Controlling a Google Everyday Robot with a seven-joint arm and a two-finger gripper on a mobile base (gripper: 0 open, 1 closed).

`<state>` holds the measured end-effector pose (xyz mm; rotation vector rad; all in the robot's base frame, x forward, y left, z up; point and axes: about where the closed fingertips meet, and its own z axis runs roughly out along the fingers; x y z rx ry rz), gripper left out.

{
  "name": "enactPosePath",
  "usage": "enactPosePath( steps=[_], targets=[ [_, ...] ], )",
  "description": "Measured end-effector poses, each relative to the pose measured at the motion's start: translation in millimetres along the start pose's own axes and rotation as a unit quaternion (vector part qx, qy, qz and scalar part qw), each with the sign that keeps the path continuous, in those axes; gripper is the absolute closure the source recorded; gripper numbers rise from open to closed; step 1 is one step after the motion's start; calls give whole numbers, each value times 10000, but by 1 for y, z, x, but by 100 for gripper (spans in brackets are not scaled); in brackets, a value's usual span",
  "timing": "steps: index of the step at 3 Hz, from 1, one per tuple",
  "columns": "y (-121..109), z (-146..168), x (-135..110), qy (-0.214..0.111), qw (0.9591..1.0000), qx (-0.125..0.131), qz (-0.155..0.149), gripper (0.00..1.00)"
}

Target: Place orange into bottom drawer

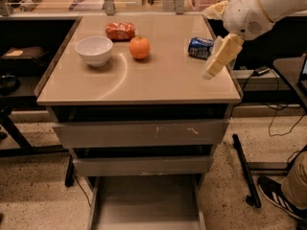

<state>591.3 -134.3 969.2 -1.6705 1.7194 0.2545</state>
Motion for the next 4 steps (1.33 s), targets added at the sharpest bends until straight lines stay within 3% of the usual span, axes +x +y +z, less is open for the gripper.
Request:
enactPosePath(
  steps=[2, 3, 4],
  targets=[
    [-4, 6, 0, -150, 9999, -44, 68, 0],
    [-9, 14, 1, -379, 9991, 117, 157, 0],
    [-24, 36, 9, -1023, 9915, 425, 677, 0]
  ],
)
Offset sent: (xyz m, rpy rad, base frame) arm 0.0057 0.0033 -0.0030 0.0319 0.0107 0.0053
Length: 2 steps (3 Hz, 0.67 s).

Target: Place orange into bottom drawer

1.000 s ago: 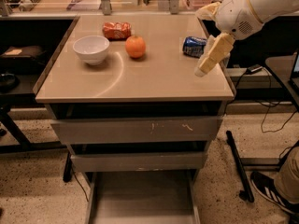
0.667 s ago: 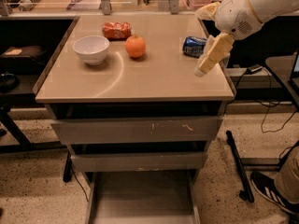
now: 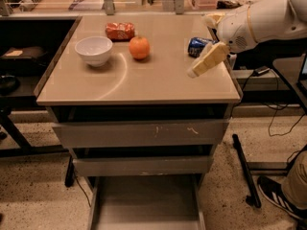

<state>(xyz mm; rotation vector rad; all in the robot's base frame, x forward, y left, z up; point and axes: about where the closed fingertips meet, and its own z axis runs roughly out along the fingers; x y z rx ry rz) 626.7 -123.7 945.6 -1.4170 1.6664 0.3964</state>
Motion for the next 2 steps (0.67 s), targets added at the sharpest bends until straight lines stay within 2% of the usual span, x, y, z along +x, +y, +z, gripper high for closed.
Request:
enactPosePath(
  steps=[1, 2],
  targets=[
    [-23, 18, -6, -665, 9954, 505, 475, 0],
    [-54, 36, -12, -925, 9888, 1033, 555, 0]
  ],
)
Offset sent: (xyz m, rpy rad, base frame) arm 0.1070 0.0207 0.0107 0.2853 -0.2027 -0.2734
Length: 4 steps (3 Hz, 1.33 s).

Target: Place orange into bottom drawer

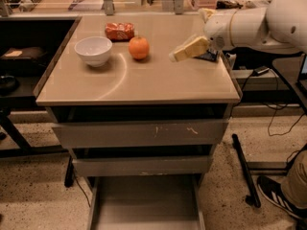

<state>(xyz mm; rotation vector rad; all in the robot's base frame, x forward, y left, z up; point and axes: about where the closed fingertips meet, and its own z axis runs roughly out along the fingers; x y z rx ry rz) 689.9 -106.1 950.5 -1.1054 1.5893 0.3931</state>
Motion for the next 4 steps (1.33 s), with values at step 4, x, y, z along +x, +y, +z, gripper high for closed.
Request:
enactPosePath(
  steps=[4],
  targets=[
    [-29, 71, 16, -97, 9999, -24, 53, 0]
  ],
)
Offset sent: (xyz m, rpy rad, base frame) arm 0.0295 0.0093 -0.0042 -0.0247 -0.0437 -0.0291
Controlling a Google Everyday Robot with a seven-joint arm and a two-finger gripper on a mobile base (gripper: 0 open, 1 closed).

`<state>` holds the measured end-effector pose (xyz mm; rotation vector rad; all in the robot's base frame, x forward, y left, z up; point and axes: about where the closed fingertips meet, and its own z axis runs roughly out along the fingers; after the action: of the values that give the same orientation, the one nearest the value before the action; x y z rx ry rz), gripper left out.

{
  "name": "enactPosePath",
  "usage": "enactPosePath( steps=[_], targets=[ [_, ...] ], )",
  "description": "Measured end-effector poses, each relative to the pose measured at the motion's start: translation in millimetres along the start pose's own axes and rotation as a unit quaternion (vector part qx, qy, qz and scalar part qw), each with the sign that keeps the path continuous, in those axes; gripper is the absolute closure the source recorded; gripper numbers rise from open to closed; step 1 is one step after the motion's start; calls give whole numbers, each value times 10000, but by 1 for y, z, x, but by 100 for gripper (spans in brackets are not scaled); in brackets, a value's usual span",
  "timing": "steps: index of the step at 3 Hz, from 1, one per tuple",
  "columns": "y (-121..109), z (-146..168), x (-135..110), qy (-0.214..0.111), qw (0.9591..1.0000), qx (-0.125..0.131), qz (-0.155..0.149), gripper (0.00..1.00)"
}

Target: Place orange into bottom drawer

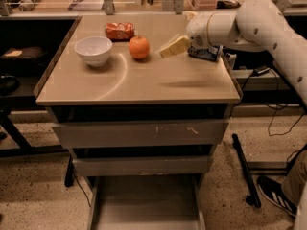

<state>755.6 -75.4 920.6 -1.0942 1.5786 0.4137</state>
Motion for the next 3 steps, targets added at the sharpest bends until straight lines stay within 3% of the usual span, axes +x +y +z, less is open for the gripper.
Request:
enactPosePath(
  steps=[3],
  targets=[
    [-4, 45, 28, -18, 9983, -429, 403, 0]
  ],
)
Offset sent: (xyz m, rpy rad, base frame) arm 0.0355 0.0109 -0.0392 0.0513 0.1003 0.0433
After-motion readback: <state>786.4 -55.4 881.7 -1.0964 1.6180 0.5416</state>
